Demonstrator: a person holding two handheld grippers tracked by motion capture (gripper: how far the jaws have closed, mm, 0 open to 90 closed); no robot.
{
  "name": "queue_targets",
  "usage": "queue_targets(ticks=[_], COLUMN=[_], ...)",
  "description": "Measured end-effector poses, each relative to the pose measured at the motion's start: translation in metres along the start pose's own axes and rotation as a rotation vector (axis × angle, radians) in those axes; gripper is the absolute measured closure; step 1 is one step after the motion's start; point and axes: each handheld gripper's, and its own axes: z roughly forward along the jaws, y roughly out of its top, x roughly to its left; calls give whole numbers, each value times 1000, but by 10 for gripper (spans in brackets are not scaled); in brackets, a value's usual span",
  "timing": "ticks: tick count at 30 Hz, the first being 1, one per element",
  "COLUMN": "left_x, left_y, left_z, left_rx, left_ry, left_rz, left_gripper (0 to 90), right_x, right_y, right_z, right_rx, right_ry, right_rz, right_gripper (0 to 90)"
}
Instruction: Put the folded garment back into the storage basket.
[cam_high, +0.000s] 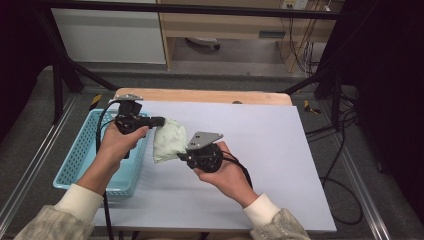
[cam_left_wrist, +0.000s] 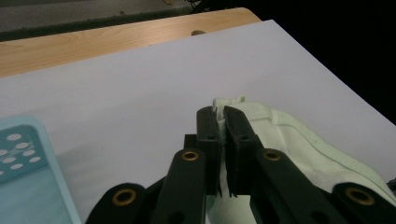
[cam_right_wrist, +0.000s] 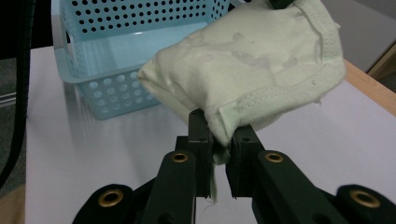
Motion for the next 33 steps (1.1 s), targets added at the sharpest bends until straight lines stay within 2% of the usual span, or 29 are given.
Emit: queue_targets(ticks=[6, 18, 33], left_x=[7, 26, 42], left_y=[1, 0, -4], left_z=[-9, -24, -35], left_rx=[-7, -21, -31], left_ry=[21, 44, 71], left_rz=[2, -24, -52], left_gripper=[858, 858, 858], right_x=[0, 4, 9], right_y=[6, 21, 36], right_z=[12, 31, 54], right_rx=[-3, -20, -18], right_ry=[8, 23, 46], right_rz=[0, -10, -23], right_gripper=[822, 822, 822])
